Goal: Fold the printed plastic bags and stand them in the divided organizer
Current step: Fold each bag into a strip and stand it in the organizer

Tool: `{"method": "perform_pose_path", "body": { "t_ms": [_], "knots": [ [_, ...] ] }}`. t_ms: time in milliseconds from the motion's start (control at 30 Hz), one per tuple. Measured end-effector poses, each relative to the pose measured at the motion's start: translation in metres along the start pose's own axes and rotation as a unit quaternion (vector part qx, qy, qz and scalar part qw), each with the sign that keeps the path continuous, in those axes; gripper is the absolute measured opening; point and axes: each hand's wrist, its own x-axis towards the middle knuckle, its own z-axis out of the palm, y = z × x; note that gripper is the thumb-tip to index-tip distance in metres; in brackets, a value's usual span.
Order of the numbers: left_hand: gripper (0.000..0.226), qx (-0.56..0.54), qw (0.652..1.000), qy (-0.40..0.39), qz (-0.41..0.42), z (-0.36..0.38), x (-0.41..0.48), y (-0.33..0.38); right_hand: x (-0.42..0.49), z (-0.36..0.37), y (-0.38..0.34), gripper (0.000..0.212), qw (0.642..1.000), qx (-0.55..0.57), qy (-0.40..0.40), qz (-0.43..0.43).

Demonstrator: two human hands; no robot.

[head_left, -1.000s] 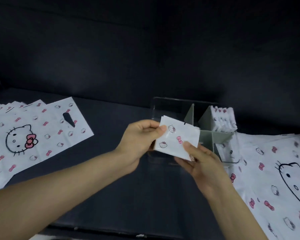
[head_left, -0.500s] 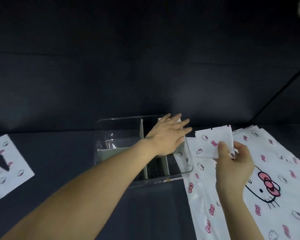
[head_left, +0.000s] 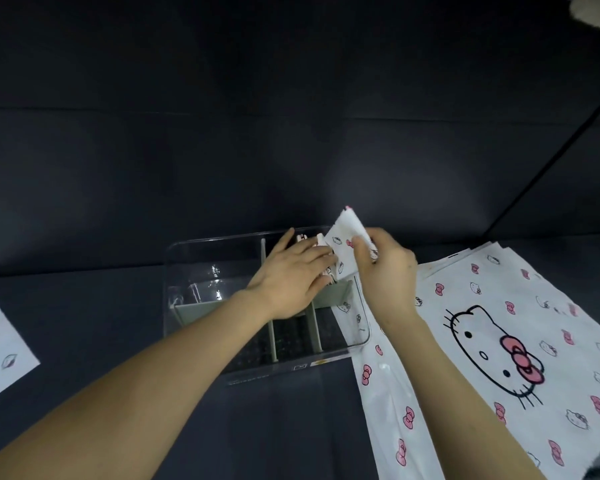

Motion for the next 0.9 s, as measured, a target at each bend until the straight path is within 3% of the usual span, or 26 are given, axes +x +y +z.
{"method": "perform_pose_path", "body": {
  "t_ms": [233,400,500,567,733,900],
  "knots": [
    [0.049,-0.024,0.999,0.033,-0.003,0.011,-0.005,-0.001,0.01,0.017,0.006,0.027,0.988,-0.136,-0.069,-0.015],
    [0.061,-0.062,0.997,0.046,0.0,0.021,-0.014,-0.006,-0.002,0.024,0.007,0.04,0.986,-0.152,0.059,-0.02],
    [0.057,-0.065,0.997,0.044,-0.004,0.023,-0.015,-0.006,-0.003,0.029,0.008,0.038,0.979,-0.197,-0.036,0.036],
    [0.049,-0.063,0.997,0.045,-0.009,0.023,-0.015,-0.005,-0.002,0.032,0.008,0.037,0.973,-0.216,-0.056,0.059],
    [0.05,-0.075,0.995,0.06,-0.016,0.023,-0.018,-0.006,-0.01,0.038,0.013,0.035,0.973,-0.226,0.04,-0.006],
    [0.053,-0.07,0.995,0.068,-0.008,0.019,-0.036,-0.011,-0.013,0.043,0.014,0.042,0.961,-0.262,-0.054,0.068]
  ]
}}
